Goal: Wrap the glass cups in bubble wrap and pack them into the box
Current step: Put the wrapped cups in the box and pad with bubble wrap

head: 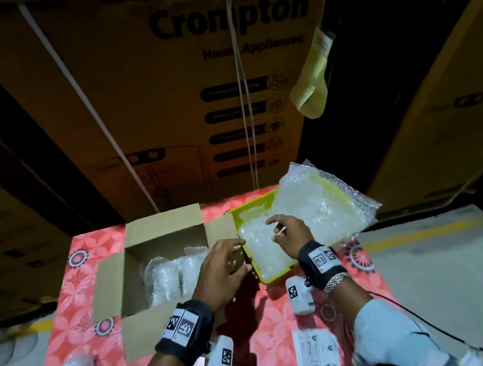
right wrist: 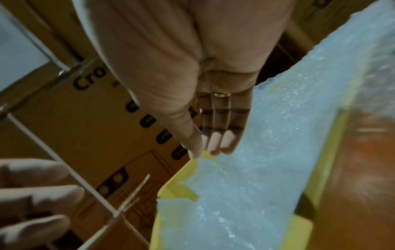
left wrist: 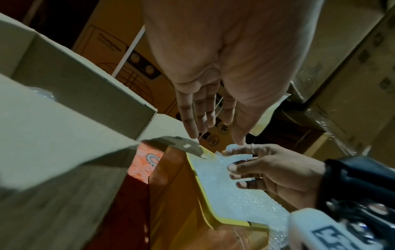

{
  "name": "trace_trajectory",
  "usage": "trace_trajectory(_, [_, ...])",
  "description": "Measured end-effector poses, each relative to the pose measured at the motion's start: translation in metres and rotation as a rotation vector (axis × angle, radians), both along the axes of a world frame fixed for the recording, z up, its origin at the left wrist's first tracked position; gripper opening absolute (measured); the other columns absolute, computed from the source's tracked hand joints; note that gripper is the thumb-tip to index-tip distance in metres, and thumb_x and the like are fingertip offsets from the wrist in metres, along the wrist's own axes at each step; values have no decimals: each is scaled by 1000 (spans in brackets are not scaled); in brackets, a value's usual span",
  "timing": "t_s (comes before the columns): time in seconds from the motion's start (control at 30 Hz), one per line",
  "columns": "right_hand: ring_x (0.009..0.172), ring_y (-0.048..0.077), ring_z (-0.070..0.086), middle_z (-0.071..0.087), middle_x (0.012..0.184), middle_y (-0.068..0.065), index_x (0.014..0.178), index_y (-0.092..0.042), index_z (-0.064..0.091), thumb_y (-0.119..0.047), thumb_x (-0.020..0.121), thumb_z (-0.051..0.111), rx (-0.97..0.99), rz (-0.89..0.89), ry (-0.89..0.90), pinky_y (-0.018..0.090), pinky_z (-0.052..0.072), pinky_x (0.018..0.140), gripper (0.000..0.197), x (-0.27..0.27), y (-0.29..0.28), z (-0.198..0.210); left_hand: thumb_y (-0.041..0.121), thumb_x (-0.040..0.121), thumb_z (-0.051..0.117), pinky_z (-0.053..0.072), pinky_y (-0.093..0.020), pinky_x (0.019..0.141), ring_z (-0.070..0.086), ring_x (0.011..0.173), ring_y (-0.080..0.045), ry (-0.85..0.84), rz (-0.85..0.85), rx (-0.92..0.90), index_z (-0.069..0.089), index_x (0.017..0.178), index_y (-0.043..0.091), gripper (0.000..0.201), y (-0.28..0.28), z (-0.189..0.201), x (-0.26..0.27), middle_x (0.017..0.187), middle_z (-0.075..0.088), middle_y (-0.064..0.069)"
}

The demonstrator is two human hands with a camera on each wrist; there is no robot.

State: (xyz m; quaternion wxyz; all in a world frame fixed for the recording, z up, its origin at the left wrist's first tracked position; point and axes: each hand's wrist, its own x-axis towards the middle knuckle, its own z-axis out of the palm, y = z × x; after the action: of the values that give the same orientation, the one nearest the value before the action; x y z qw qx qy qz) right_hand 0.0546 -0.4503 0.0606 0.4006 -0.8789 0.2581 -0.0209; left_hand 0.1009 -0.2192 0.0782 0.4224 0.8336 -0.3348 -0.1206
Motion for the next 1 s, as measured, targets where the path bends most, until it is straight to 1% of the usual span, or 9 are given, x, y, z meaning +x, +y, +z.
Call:
trace_trajectory(0.1, [102, 20, 62, 54, 117, 2, 122, -26, 68, 2, 92, 68, -157, 123, 40, 30, 53, 88, 42, 28, -5, -13, 22, 86, 83, 48, -18, 94, 58, 112, 1, 7, 89, 28, 62, 130, 33, 49, -10, -3, -7, 124, 59, 16])
trace_trajectory(0.17, [116, 27, 59, 53, 126, 7, 114, -20, 71, 5, 91, 67, -230, 186, 100, 40, 54, 96, 35, 38, -5, -23, 20, 86, 83, 48, -15, 94, 58, 113, 2, 19, 142, 34, 63, 129, 30, 49, -12, -5, -13, 124, 60, 16])
trace_trajectory(0.3, [110, 31, 61, 59, 114, 10, 90, -16, 70, -3, 90, 72, -250, 126, 22, 39, 55, 87, 13, 39, -13, -25, 20, 87, 82, 44, -3, 89, 57, 113, 6, 51, 180, 53, 63, 127, 31, 46, -15, -4, -20, 124, 60, 15])
trace_trajectory(0.4, [102, 22, 59, 58, 105, 2, 84, -20, 73, -7, 88, 76, -99, 84, -152, 35, 53, 86, 15, 27, -26, -20, 23, 87, 81, 49, -13, 90, 58, 111, 3, 26, 213, 59, 63, 127, 33, 44, -20, 0, -18, 123, 60, 16])
trace_trajectory(0.5, [105, 18, 59, 57, 103, -1, 81, -23, 73, -8, 88, 77, 60, 52, -297, 33, 54, 80, 16, 13, -36, -9, 29, 86, 82, 53, -27, 92, 58, 108, -1, 24, 226, 49, 64, 127, 30, 45, -34, 4, -14, 121, 59, 16])
trace_trajectory(0.6, [108, 16, 58, 58, 104, -6, 81, -20, 71, -13, 88, 78, 101, 57, -405, 30, 49, 84, 12, 2, -42, 6, 36, 82, 86, 55, -31, 93, 57, 116, -5, 80, 161, 46, 58, 135, 28, 60, -58, 9, -11, 130, 56, 10])
trace_trajectory(0.77, [107, 10, 65, 70, 106, -3, 84, -13, 67, -17, 90, 78, 346, 33, -412, 36, 52, 92, 13, -7, -48, 21, 40, 78, 89, 40, -35, 112, 44, 133, -20, -21, 96, 227, 49, 148, 30, 82, -96, 9, 3, 145, 46, 0])
trace_trajectory(0.87, [89, 13, 67, 71, 90, 1, 87, -7, 70, -15, 90, 77, 444, 53, -403, 40, 54, 90, 11, -13, -50, 22, 43, 80, 86, 39, -35, 109, 45, 129, -25, -49, 63, 360, 61, 135, 19, 65, -109, 5, 9, 139, 52, -6])
trace_trajectory(1.0, [78, 21, 62, 63, 78, 0, 82, -9, 65, -16, 93, 74, 355, -58, -421, 46, 55, 85, 16, -18, -59, 13, 28, 90, 74, 37, -29, 100, 52, 124, -24, -107, 159, 352, 66, 111, 15, 25, -109, -3, 12, 126, 61, -5])
